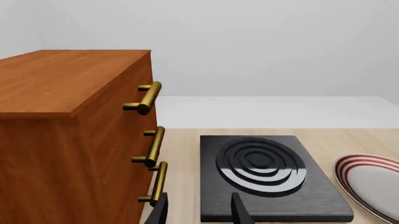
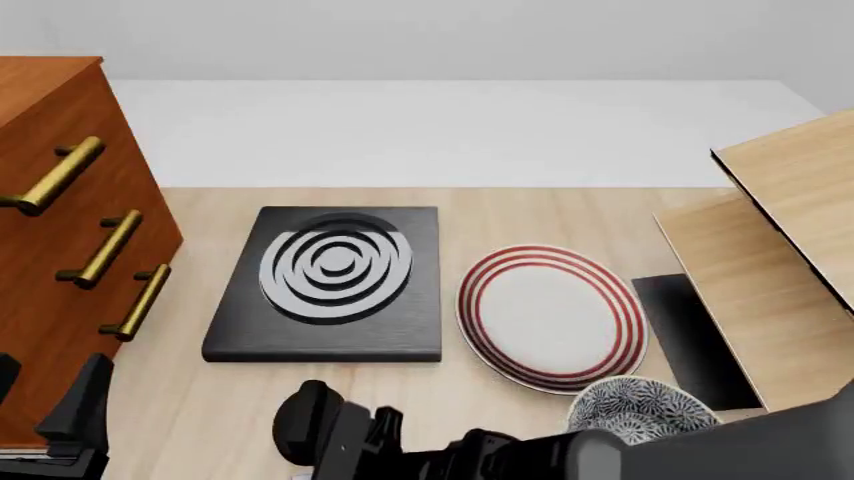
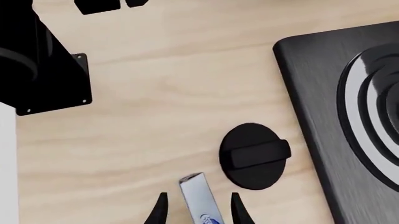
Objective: Pick up the cream cheese and put it in the bowl.
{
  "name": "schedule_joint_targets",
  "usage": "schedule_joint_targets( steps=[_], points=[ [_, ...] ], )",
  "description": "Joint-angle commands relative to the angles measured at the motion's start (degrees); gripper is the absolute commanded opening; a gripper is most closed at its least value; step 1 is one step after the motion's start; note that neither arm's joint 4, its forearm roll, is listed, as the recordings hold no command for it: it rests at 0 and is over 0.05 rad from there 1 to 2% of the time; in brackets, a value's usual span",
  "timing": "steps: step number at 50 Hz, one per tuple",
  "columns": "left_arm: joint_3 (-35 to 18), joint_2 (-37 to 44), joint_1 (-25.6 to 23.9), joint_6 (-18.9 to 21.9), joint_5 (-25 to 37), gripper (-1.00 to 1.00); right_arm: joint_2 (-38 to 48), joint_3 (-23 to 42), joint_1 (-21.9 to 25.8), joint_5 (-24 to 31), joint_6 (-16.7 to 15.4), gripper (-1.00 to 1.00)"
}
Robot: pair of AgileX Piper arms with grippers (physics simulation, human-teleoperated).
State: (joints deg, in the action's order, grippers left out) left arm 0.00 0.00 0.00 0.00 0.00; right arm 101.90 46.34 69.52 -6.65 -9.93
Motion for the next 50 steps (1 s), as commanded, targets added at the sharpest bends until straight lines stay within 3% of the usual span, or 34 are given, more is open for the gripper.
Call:
schedule_joint_targets(
  steps=[1, 20, 21, 37, 50],
  points=[
    [0.0, 0.0, 0.0, 0.0, 0.0, 1.00, 2.1, -0.5, 0.3, -2.0, 1.4, 1.00],
    [0.0, 0.0, 0.0, 0.0, 0.0, 1.00, 3.9, -1.1, 0.6, -3.5, 2.3, 1.00],
    [0.0, 0.0, 0.0, 0.0, 0.0, 1.00, 3.8, -1.2, 0.6, -3.5, 2.1, -1.00],
    [0.0, 0.0, 0.0, 0.0, 0.0, 1.00, -1.7, -1.8, 1.2, -0.2, -0.3, -1.00],
    [0.0, 0.0, 0.0, 0.0, 0.0, 1.00, -12.3, -5.0, 0.7, 3.0, -2.6, -1.00]
  ],
)
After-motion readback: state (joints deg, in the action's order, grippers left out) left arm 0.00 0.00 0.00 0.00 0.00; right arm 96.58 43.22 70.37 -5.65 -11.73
